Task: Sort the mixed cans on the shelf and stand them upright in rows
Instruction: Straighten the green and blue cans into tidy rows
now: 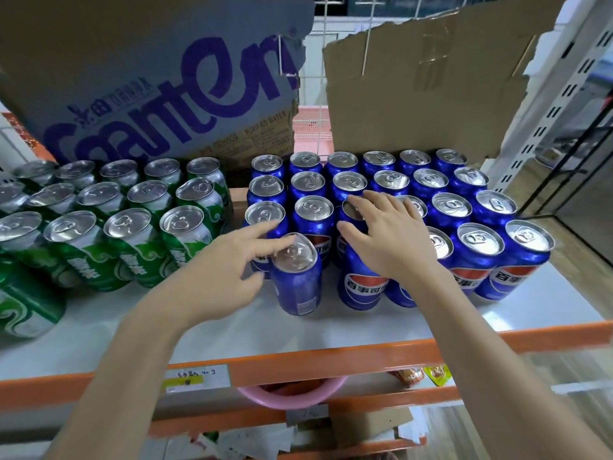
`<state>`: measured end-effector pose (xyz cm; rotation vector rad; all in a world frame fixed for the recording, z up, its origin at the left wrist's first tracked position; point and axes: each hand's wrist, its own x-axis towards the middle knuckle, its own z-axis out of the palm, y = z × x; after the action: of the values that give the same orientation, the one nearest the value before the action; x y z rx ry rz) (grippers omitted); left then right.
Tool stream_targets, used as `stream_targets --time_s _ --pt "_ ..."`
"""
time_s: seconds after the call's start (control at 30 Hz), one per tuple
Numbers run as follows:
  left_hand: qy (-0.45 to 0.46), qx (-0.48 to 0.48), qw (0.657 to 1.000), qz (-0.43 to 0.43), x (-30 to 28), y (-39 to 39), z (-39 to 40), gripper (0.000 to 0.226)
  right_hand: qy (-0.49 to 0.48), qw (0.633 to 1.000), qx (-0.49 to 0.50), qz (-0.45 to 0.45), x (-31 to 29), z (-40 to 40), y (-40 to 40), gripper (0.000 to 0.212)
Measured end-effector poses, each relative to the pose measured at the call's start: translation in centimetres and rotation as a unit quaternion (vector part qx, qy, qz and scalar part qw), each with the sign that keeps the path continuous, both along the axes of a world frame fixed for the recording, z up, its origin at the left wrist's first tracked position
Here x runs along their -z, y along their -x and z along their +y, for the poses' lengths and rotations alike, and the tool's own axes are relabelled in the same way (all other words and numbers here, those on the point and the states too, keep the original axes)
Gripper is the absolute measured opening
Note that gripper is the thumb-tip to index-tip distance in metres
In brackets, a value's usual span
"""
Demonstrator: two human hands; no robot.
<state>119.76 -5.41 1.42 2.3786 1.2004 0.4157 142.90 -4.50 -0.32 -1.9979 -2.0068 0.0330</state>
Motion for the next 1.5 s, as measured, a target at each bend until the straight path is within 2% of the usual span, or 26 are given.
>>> stream_targets --time_s 0.1,0.2,0.27,0.33,0.4,0.53,0.6,0.67,0.73,0.8,0.87,1.07,1.33,1.5 --pt "-0.090 -0.077 0.991 -0.067 0.1 -1.1 -1.1 0.037 -0.002 1.000 -0.002 0.003 0.0 0.0 0.1 0.048" --pt "-0.129 -0.188 0.967 -0.110 1.1 -3.9 -1.9 0.073 0.000 1.000 0.001 0.001 0.2 0.2 -0.1 0.050" --pt "-0.137 -0.217 0.965 -0.061 1.7 -5.7 -2.0 0.083 -0.001 1.000 0.002 -0.001 0.3 0.2 -0.2 0.051" --pt "-0.156 -0.186 0.970 0.005 2.0 -6.1 -1.8 0.076 -0.001 1.000 0.002 0.001 0.4 0.2 -0.1 0.051" --pt "-0.155 -0.127 0.979 0.025 2.1 -5.3 -1.3 0.067 -0.003 1.000 0.000 0.002 0.4 0.2 -0.1 0.050" --pt "-0.097 -0.038 0.993 0.052 1.3 -3.3 -1.0 0.071 -0.003 1.000 0.002 0.006 0.3 0.2 -0.2 0.050" --pt "-0.109 -0.029 0.991 0.078 1.0 -3.0 -0.8 0.071 0.000 1.000 0.002 0.006 0.3 0.2 -0.2 0.051" --pt "-0.130 -0.081 0.985 0.078 1.1 -3.2 -0.7 0.072 0.002 1.000 0.001 0.006 0.3 0.1 -0.2 0.051" --pt "-0.128 -0.172 0.976 0.046 1.5 -4.1 -1.2 0.071 0.001 1.000 0.000 0.007 0.3 0.1 -0.2 0.051" --pt "-0.139 -0.212 0.967 0.007 2.4 -4.9 -1.7 0.069 0.001 1.000 0.000 0.007 0.2 0.1 -0.2 0.052" --pt "-0.165 -0.215 0.962 -0.017 3.1 -5.2 -2.2 0.070 0.000 1.000 -0.001 0.007 0.2 0.1 -0.2 0.052" --pt "-0.028 -0.149 0.986 -0.077 3.8 -3.2 -2.5 0.083 -0.022 1.000 -0.013 0.009 0.1 0.0 -0.1 0.046" --pt "-0.046 -0.172 0.967 -0.181 5.1 -3.9 -2.6 0.073 -0.150 0.988 0.001 -0.047 0.8 -2.2 -1.2 0.047" --pt "-0.036 -0.159 0.966 -0.201 5.5 -5.4 -2.4 0.077 -0.168 0.984 0.050 0.008 2.7 -3.8 -2.4 0.053"
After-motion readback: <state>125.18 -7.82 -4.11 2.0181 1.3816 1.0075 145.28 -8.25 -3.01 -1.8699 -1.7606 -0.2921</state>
